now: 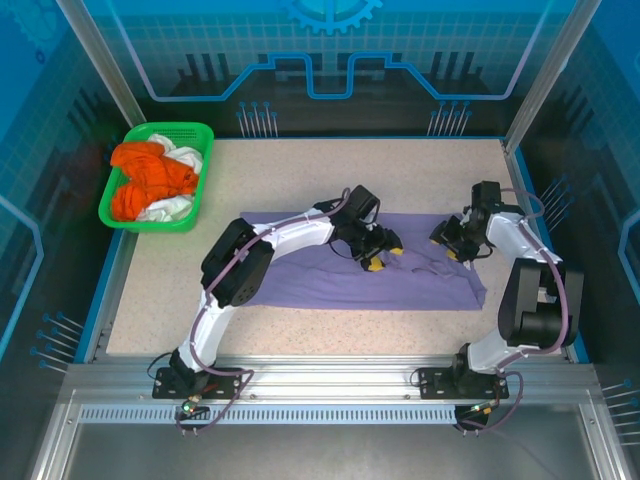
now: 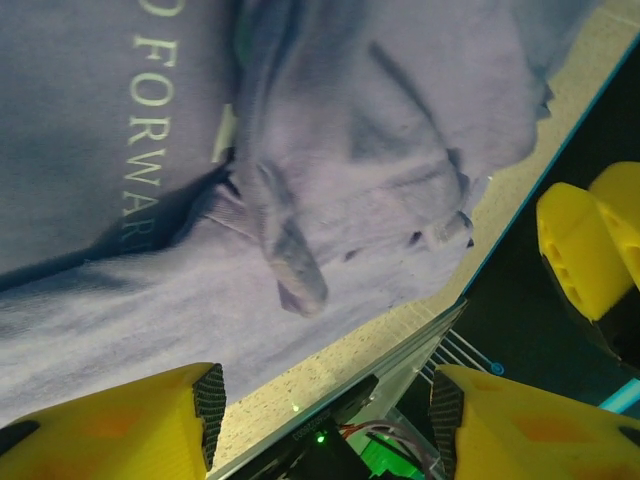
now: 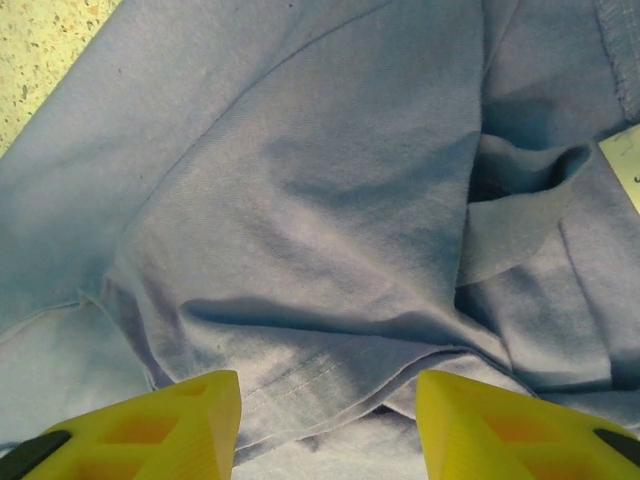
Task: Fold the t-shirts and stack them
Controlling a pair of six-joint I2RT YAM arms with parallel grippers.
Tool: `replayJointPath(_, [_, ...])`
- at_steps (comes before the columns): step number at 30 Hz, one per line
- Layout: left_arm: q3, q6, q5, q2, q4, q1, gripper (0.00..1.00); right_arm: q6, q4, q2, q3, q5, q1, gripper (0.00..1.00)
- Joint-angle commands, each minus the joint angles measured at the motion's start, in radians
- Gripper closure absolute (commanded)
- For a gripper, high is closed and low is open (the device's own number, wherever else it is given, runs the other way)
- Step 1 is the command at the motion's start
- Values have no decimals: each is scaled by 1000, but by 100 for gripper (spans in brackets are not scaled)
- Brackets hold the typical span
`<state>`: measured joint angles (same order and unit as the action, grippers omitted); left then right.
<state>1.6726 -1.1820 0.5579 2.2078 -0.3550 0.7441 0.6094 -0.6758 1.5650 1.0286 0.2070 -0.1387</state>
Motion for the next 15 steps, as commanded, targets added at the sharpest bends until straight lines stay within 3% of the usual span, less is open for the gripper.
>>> replayJointPath(1, [-9,-113,-4,30,42,16,41,-13,23,25,12,-11,-10,50])
replayJointPath(5, [37,-136,-22,68,37,15,43,-13,39,39,16,-3,-9,50])
replayJointPath(15, [100,-174,-48,123,1,17,58,-20,22,69,38,1,-5,53])
